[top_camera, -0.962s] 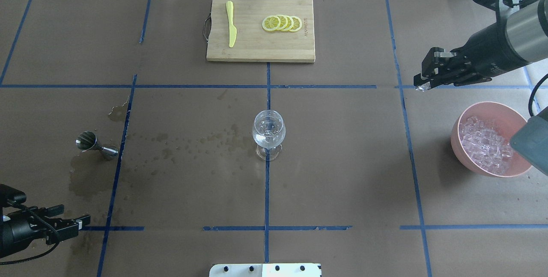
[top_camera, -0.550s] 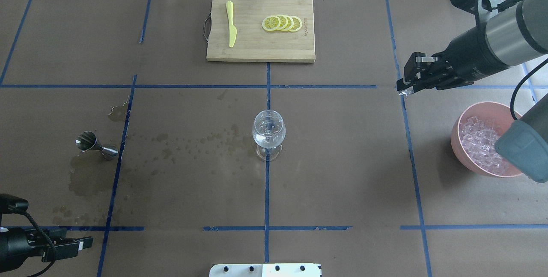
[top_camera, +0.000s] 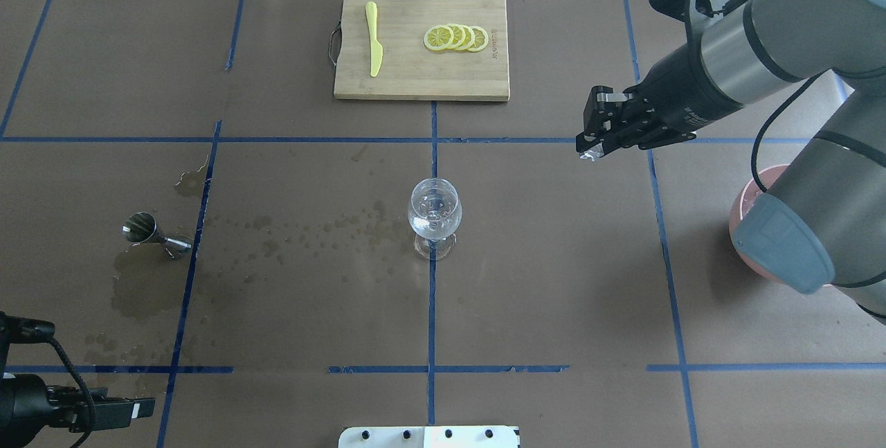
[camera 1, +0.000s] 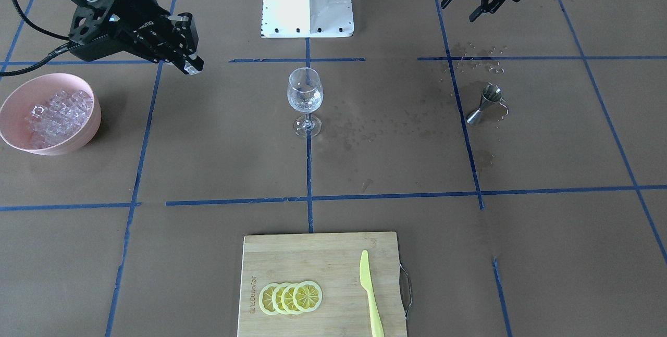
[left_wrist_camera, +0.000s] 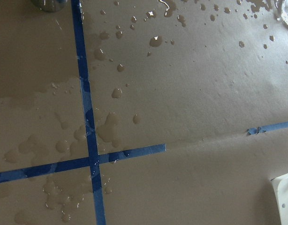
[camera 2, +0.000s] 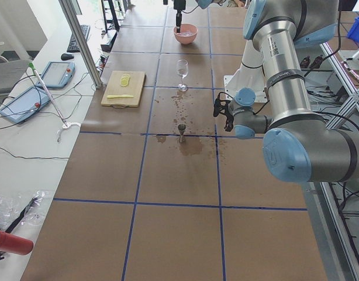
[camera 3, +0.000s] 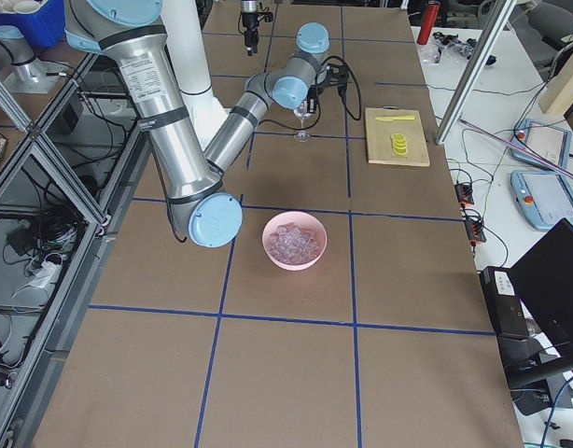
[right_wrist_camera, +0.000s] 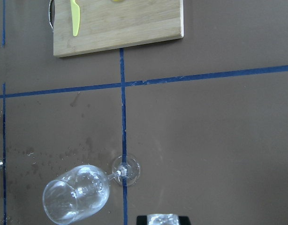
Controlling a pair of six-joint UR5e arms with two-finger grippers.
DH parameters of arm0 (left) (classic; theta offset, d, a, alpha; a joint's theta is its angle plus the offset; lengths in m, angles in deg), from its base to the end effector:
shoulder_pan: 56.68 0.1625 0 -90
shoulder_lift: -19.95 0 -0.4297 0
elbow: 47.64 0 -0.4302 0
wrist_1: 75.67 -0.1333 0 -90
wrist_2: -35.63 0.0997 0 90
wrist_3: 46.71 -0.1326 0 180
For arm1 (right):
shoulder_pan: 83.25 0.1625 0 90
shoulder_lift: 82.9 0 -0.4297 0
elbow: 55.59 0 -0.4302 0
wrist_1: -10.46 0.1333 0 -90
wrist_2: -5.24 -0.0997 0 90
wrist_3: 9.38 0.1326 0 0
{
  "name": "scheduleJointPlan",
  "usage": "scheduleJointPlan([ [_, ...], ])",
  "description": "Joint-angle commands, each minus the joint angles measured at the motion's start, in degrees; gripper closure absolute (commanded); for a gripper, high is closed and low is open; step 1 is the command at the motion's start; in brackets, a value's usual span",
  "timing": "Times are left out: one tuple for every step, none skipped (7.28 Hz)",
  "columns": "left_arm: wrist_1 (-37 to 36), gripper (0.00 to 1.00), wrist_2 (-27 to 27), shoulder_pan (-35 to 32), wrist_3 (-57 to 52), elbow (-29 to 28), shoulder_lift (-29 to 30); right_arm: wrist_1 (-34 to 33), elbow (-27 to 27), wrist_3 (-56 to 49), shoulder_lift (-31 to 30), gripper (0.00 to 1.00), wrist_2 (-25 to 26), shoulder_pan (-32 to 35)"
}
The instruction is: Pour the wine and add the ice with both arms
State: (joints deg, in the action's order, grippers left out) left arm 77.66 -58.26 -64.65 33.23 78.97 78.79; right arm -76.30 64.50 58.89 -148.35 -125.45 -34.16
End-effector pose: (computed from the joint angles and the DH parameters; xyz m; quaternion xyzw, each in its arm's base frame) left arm 0.3446 -0.1738 0.4443 0.0608 0.5619 0.0342 0.8242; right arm -0.3350 -0.4582 0.1715 0.0149 -0.5461 0.0306 0.8370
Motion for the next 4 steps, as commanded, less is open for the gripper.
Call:
scheduleJointPlan([
  [-0.5, 0.0, -7.9, -5.0, 0.0, 0.6, 0.1, -3.5, -0.6, 0.9, 4.1, 1.0, 2.9, -3.4],
  [-1.4, 0.0, -13.7, -8.4, 0.0, 0.7, 0.7, -3.5, -1.0, 2.2, 5.4, 1.0, 3.2, -4.4],
  [-1.5, 0.0, -18.0, -10.7, 0.0, 1.2, 0.7, -3.6, -2.6, 4.0, 7.9, 1.0, 5.3, -5.9],
  [-1.5, 0.0, -21.1, -12.1, -0.1, 1.1, 0.6, -3.7, -3.3, 4.6, 8.8, 1.0, 7.7, -7.9],
])
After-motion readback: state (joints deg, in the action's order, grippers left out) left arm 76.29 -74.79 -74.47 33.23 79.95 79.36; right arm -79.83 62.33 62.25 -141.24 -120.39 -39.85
